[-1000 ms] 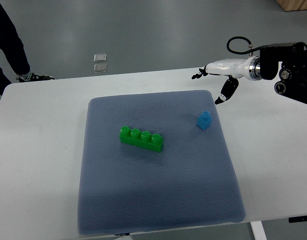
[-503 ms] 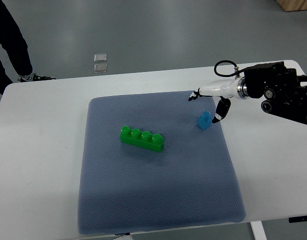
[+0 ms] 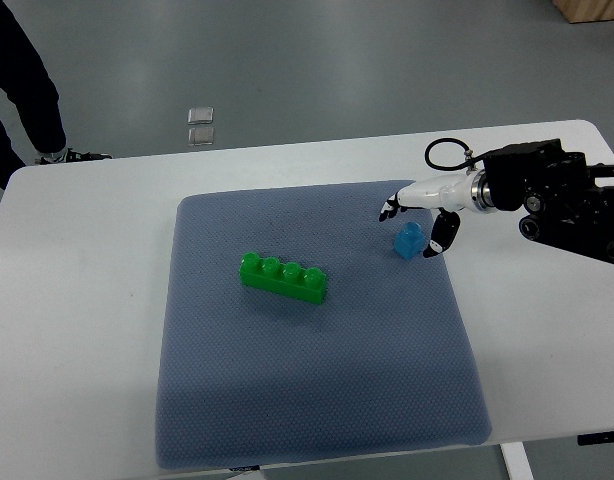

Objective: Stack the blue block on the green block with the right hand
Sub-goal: 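Lower the right hand down over the small blue block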

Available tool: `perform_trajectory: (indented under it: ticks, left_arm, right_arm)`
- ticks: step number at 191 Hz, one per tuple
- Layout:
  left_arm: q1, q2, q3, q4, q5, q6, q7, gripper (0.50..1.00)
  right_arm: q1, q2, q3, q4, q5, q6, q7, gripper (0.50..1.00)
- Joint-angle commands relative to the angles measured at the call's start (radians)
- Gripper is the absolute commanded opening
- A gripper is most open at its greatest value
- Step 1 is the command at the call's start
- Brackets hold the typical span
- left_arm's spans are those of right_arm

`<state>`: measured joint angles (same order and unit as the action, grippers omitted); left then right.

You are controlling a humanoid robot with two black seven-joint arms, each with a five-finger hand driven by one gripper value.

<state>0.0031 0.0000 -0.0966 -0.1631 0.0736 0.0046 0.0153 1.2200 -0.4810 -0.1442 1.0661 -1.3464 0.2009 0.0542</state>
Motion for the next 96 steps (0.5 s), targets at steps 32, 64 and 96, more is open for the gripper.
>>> perform_trajectory:
  ticks: [32, 64, 96]
  left_arm:
    - [0.0, 0.0, 0.0, 0.001, 0.0, 0.0, 0.0, 1.0]
    - [0.0, 0.0, 0.0, -0.001, 0.0, 0.0, 0.0, 1.0]
    - [0.0, 0.0, 0.0, -0.001, 0.0, 0.0, 0.0, 1.0]
  right_arm:
    - [-0.004, 0.001, 0.0, 0.0, -0.013, 0.0, 0.003, 0.768]
    - [-0.01, 0.001, 0.0, -0.001, -0.014, -0.005, 0.003, 0.762]
    - [-0.013, 0.001, 0.002, -0.008, -0.027, -0.009, 0.003, 0.758]
